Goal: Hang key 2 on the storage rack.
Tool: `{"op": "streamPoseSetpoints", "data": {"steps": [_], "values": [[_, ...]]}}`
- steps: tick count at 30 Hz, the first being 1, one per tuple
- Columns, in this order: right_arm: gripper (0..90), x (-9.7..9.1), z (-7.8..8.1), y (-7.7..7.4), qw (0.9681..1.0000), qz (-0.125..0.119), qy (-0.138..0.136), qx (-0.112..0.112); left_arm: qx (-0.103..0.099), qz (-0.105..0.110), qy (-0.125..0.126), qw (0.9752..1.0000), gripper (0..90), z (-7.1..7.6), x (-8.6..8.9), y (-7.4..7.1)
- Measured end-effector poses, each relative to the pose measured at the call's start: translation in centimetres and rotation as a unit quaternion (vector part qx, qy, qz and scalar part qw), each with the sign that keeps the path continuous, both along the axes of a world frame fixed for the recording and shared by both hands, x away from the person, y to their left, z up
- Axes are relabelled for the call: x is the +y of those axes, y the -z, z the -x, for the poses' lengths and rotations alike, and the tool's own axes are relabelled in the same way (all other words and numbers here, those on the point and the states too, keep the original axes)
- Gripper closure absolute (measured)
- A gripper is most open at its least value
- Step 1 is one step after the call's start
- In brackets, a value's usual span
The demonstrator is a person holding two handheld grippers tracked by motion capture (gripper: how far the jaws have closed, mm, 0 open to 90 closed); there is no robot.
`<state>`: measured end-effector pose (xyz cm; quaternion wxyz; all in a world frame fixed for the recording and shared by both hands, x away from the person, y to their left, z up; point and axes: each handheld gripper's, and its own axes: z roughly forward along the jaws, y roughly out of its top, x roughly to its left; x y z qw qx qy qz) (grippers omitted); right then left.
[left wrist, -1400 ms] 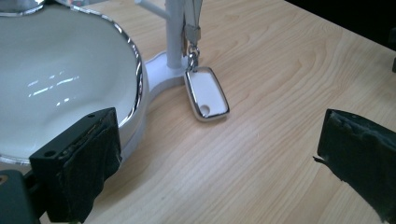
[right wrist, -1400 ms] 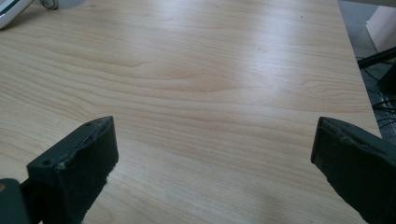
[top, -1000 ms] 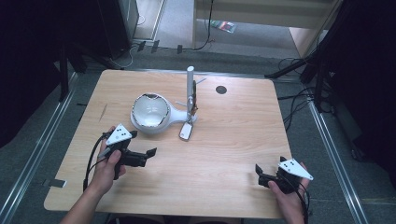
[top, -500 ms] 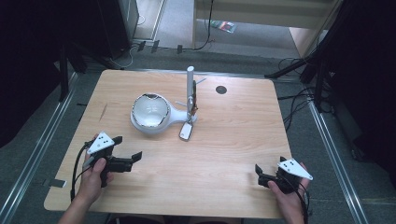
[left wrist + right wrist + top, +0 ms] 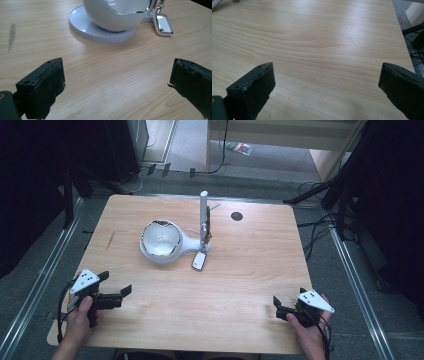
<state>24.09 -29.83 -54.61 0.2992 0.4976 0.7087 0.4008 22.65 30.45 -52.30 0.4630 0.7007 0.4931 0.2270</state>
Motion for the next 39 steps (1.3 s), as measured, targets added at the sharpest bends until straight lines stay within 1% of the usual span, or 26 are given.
{"op": "streamPoseSetpoints", "data": {"steps": [4, 10, 13, 15, 18, 23, 26, 29, 32, 34, 36, 39], "values": [[0.4, 0.0, 0.0, 0.0, 1.0, 0.0, 0.004, -0.001, 0.004, 0.0, -0.017, 0.9999, 0.1, 0.5, 1.3, 0.4], [0.4, 0.0, 0.0, 0.0, 1.0, 0.0, 0.006, -0.001, 0.008, -0.013, -0.038, 0.9991, 0.1, 1.1, 3.0, 1.0], [0.4, 0.0, 0.0, 0.0, 1.0, 0.001, 0.006, 0.0, 0.011, -0.01, -0.053, 0.9985, 0.1, 1.3, 3.9, 1.2], [0.4, 0.0, 0.0, 0.0, 1.0, 0.001, 0.007, -0.001, 0.012, -0.011, -0.064, 0.9978, 0.1, 1.5, 4.7, 1.2], [0.4, 0.0, 0.0, 0.0, 1.0, 0.0, 0.008, -0.001, 0.011, -0.007, -0.079, 0.9968, 0.1, 1.8, 5.6, 1.3], [0.4, 0.0, 0.0, 0.0, 1.0, 0.0, 0.008, -0.001, 0.014, -0.02, -0.098, 0.9949, 0.1, 2.3, 7.0, 1.6], [0.4, 0.0, 0.0, 0.0, 1.0, 0.001, 0.009, -0.001, 0.015, -0.019, -0.109, 0.9937, 0.1, 2.6, 7.7, 1.8], [0.4, 0.0, 0.0, 0.0, 0.9999, 0.0, 0.011, -0.001, 0.015, -0.013, -0.115, 0.9931, 0.1, 2.6, 8.2, 1.8], [0.4, 0.0, 0.0, 0.0, 0.9999, 0.001, 0.011, 0.0, 0.016, -0.014, -0.116, 0.9931, 0.1, 2.5, 8.1, 2.2], [0.4, 0.0, 0.0, 0.0, 0.9999, 0.0, 0.013, 0.0, 0.019, -0.02, -0.115, 0.993, 0.1, 2.4, 8.0, 2.4], [0.4, 0.0, 0.0, 0.0, 0.9999, 0.0, 0.013, 0.0, 0.015, -0.019, -0.113, 0.9933, 0.1, 2.4, 7.9, 2.4], [0.4, 0.0, 0.0, 0.0, 0.9999, 0.0, 0.014, -0.001, 0.013, -0.013, -0.114, 0.9933, 0.1, 2.4, 7.9, 2.7]]}}
